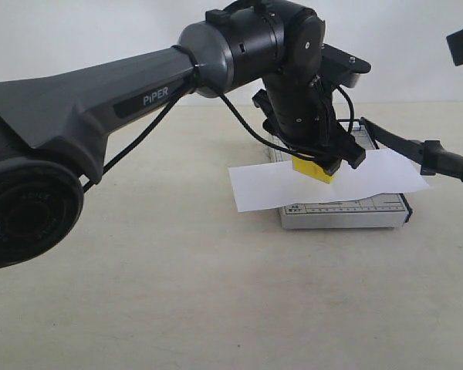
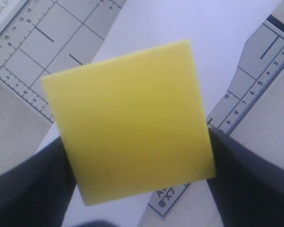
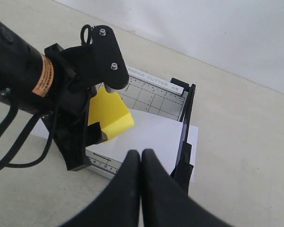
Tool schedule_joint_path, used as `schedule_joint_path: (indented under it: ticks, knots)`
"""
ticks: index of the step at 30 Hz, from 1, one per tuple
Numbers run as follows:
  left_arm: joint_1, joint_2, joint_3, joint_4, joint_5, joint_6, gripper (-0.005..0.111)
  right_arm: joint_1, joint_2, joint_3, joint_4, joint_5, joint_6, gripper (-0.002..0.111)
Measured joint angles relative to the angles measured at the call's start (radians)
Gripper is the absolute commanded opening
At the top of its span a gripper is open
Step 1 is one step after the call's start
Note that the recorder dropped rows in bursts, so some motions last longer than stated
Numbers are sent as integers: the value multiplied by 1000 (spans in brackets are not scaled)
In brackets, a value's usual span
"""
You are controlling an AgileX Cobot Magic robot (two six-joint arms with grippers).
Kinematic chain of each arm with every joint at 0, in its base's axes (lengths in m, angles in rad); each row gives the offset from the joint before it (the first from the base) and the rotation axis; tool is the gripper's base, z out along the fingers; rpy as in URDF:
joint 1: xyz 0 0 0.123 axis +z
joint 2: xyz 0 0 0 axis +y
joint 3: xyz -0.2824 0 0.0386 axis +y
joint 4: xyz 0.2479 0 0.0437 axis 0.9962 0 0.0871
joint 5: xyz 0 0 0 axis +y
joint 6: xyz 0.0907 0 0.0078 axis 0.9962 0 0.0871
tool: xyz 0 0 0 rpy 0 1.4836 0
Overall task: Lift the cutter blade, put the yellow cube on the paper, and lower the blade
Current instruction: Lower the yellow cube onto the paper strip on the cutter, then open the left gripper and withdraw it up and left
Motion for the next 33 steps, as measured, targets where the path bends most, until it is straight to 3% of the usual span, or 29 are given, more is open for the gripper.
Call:
schedule_joint_path:
  ticks: [18,24,33]
  knots:
    - [0,0,0,-15,12,0,61,0,0,0,0,2,0,0]
    - [0,0,0,-15,16,0,73,0,0,0,0,2,0,0]
    - [0,2,0,-15,12,0,73,0,0,0,0,2,0,0]
